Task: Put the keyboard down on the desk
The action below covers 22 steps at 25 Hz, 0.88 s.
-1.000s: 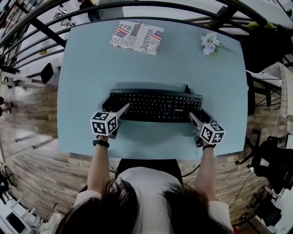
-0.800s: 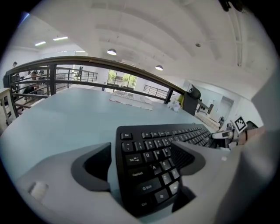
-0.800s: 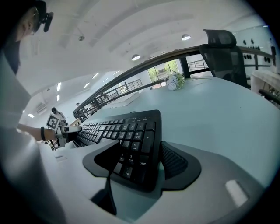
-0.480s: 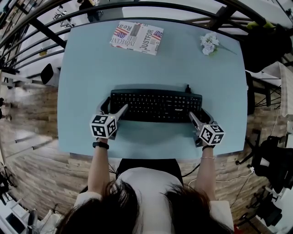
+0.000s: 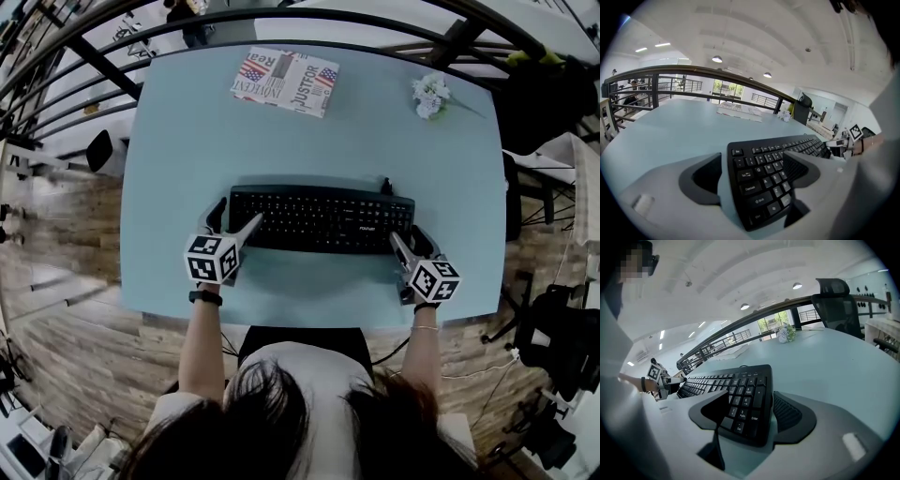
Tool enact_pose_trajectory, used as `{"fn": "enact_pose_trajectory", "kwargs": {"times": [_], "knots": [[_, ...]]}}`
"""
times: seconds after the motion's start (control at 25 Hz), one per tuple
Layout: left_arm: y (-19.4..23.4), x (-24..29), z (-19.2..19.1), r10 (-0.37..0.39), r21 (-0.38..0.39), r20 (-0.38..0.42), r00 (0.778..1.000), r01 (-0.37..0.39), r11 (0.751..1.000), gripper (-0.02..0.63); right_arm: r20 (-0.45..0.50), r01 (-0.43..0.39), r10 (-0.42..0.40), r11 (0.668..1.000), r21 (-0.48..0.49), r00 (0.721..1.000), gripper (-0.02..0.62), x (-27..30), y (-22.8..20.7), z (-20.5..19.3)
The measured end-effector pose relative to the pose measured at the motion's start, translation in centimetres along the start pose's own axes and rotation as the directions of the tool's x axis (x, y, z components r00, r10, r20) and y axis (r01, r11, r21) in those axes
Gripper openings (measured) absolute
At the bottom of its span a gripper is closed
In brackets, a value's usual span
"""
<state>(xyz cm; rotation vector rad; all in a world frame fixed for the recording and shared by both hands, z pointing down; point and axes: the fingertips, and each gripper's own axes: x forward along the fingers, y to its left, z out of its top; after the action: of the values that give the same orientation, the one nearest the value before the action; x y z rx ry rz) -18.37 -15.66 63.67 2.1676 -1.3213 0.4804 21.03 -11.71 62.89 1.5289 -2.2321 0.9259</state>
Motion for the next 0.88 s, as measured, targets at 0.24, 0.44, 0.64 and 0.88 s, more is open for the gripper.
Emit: {"fn": "enact_pose_trajectory", "kwargs": {"times": [0.24,0.44,0.64,0.88], "knots": [[-1.0,-0.7,1.7,-0.024,0.037,0.032,0.999,0.023,0.999,0.457,0.033,0.013,-0.012,0.999,-0.044,0.999,0.276,-0.9,0.5,1.6],[-2.1,-1.6,3.9,-0.043,0.073,0.074,0.996,0.038,0.997,0.457,0.096,0.005,0.003,0.997,-0.083,0.995,0.276,-1.9,1.9,4.0],[-4.1,-2.7,6.5,-0.076,0.121,0.119,0.99,0.061,0.991,0.456,0.173,-0.007,0.034,0.988,-0.152,0.984,0.275,-3.2,4.0,7.0],[-6.7,-4.3,10.0,-0.118,0.189,0.186,0.975,0.083,0.979,0.454,0.26,-0.026,0.085,0.975,-0.221,0.962,0.273,-5.2,6.8,11.0]]}}
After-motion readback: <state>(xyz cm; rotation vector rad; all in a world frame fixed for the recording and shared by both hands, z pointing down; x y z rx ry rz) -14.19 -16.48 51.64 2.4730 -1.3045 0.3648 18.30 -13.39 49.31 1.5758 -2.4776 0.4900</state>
